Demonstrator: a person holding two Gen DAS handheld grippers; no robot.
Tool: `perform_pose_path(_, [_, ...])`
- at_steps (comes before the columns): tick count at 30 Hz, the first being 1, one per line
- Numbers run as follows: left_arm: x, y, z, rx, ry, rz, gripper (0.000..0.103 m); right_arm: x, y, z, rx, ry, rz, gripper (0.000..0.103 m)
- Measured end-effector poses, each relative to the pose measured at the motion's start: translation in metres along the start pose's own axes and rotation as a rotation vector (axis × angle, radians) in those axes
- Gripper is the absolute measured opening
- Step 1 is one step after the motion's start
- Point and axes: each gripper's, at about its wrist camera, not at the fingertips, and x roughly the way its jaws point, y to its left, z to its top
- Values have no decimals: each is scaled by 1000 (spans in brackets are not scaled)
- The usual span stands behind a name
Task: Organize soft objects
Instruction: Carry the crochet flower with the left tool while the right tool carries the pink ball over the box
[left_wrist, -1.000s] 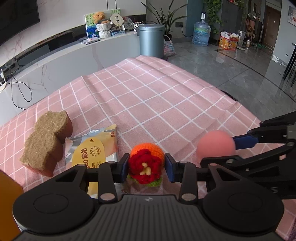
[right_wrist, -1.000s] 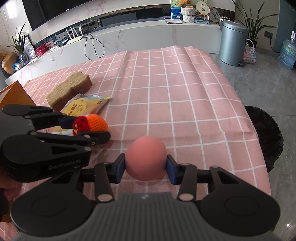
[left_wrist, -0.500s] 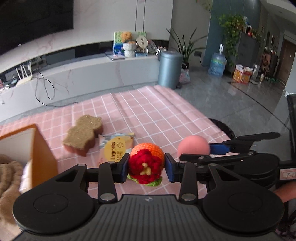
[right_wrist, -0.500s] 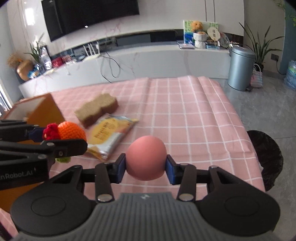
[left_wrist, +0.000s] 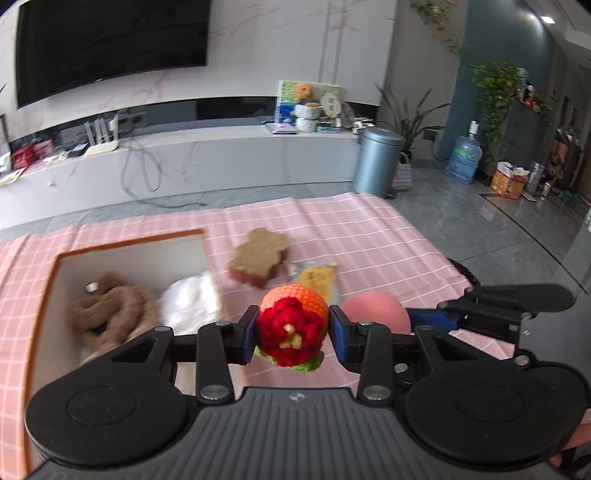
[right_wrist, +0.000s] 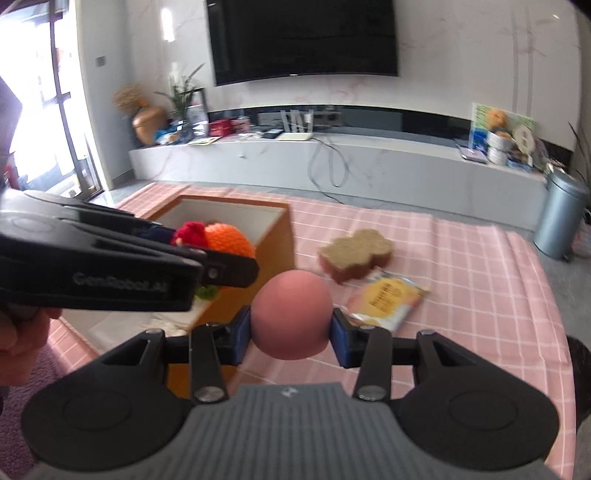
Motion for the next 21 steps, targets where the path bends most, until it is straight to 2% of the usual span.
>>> perform_pose_path(10, [-6,70,-19,-96,44,96,44,39,79,36,-268,93,43,44])
perform_pose_path(16, [6,102,-30,-156,118,113,44,89,94,48,-413,228,33,44])
perform_pose_path(21, [16,111,-37,-148,163,116,44,118,102,53,-527,292,31,44])
